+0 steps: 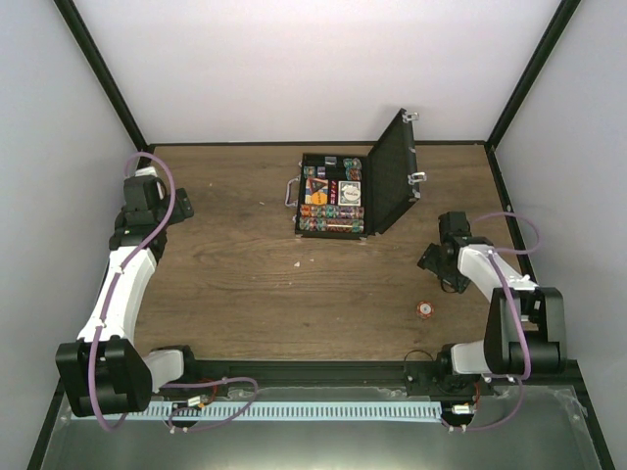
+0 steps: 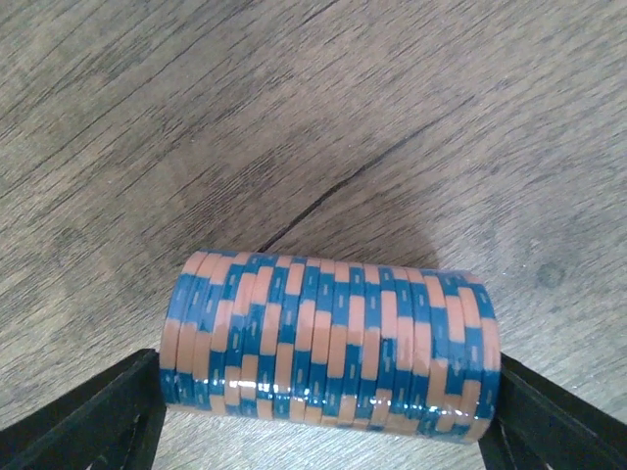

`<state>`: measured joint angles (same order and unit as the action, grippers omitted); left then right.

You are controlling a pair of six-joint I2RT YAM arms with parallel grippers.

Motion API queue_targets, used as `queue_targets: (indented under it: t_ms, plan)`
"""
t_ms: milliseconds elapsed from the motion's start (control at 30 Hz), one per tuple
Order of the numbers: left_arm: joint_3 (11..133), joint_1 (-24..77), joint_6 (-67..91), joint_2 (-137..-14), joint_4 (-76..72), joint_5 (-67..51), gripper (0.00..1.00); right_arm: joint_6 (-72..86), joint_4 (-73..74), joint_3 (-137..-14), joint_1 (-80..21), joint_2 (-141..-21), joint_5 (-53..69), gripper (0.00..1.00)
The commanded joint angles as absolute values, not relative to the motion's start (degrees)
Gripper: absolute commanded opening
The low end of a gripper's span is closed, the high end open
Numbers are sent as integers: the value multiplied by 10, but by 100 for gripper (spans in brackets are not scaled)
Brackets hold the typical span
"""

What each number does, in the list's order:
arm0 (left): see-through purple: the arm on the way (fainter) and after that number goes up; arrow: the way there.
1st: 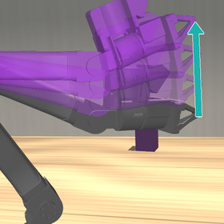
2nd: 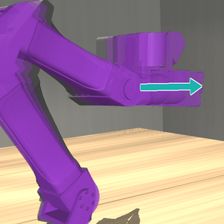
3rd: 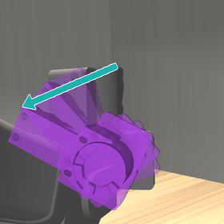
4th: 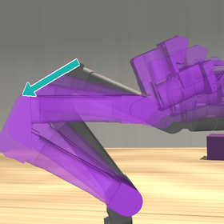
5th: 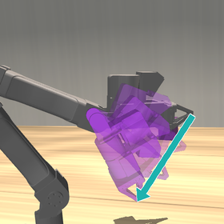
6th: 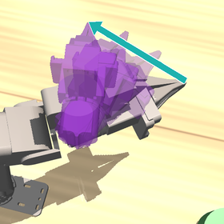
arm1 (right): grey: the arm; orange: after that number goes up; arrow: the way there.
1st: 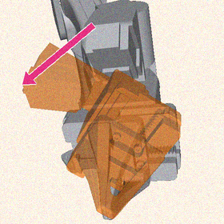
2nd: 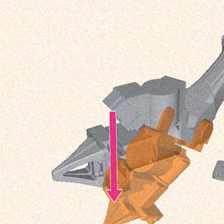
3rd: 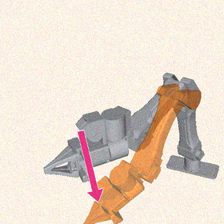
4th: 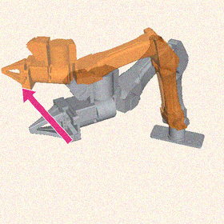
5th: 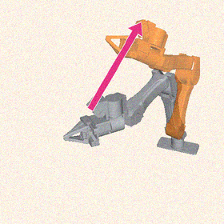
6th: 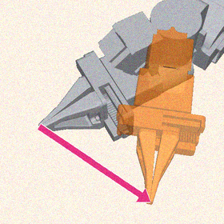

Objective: Pack up texas hold em set

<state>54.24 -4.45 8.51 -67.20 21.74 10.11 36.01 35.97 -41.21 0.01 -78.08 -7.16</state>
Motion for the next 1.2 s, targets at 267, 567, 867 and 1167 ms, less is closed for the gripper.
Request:
queue_targets:
  t_ms: [267, 567, 867, 1167]
  plan:
    - [538, -42, 83, -660, 211, 96, 100, 331, 344, -424, -17, -809, -118, 76]
    - [537, -41, 83, -661, 210, 95, 100, 327, 333, -432, -18, -777, -127, 65]
    - [537, -41, 83, -662, 210, 101, 100, 287, 257, -500, -18, -648, -205, 60]
    - [537, -41, 83, -660, 210, 99, 100, 187, 146, -656, -84, -656, -113, 52]
